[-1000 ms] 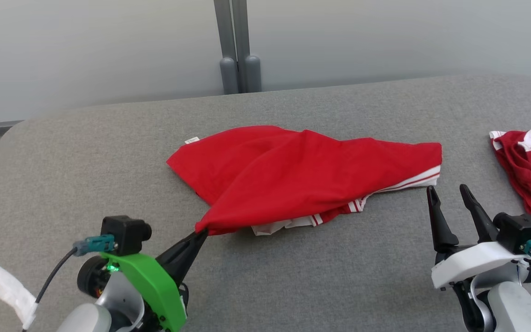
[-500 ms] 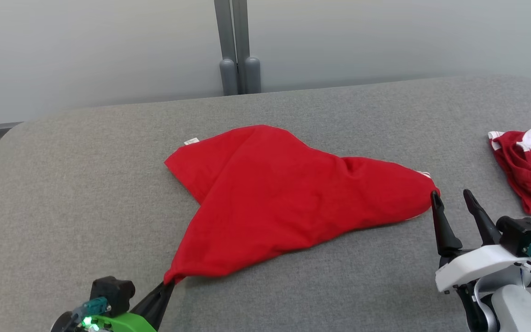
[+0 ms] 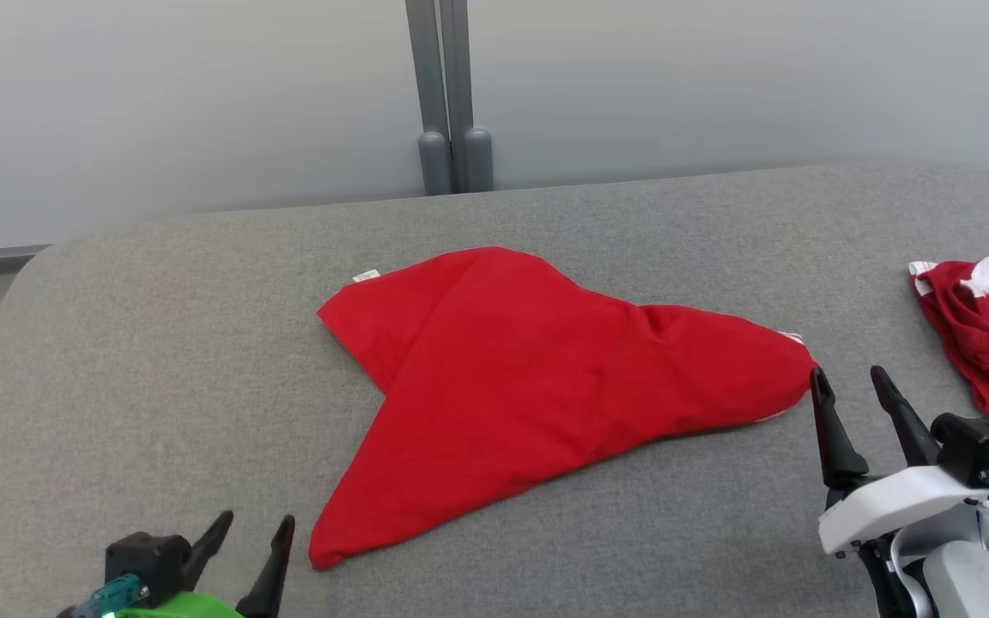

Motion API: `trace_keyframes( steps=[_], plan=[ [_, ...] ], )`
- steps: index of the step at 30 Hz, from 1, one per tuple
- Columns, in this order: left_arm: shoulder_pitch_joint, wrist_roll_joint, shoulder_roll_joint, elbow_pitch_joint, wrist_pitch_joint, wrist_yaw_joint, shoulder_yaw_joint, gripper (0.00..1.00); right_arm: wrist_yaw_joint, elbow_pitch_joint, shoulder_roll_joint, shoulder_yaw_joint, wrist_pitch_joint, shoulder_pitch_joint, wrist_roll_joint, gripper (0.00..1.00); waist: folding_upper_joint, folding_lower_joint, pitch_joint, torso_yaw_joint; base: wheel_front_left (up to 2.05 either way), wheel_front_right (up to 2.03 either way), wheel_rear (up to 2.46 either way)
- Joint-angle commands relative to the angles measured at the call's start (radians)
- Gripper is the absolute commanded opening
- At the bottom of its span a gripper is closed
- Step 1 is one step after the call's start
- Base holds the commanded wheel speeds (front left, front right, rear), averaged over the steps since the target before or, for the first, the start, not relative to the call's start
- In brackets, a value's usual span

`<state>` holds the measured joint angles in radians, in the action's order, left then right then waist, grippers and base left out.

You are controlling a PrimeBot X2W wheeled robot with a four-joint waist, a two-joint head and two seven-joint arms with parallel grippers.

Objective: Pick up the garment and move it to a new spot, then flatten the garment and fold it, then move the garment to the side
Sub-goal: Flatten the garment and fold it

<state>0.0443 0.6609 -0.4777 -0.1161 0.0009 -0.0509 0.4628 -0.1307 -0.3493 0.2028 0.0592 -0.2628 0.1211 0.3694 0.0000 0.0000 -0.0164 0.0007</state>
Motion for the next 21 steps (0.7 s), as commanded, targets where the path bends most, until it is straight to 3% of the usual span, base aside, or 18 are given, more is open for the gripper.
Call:
trace_keyframes(
  steps=[1,7,21],
  plan=[
    [0.002,-0.023,0.003,0.019,-0.038,-0.018,-0.017,1.00,0.000,0.000,0.004,-0.002,-0.003,-0.016,0.004,1.00,0.0000,0.0000,-0.004,0.006,0.00,0.00,0.00],
    [0.014,-0.035,0.055,0.052,-0.197,-0.089,-0.085,1.00,0.000,0.001,-0.010,-0.009,-0.003,-0.035,0.013,1.00,0.0000,0.0000,-0.011,0.004,0.00,0.00,0.00],
    [-0.006,-0.046,0.092,0.031,-0.242,-0.073,-0.076,1.00,0.000,-0.038,0.035,0.049,0.046,-0.009,0.032,1.00,0.0000,0.0000,-0.007,-0.013,0.00,0.00,0.00]
  ],
)
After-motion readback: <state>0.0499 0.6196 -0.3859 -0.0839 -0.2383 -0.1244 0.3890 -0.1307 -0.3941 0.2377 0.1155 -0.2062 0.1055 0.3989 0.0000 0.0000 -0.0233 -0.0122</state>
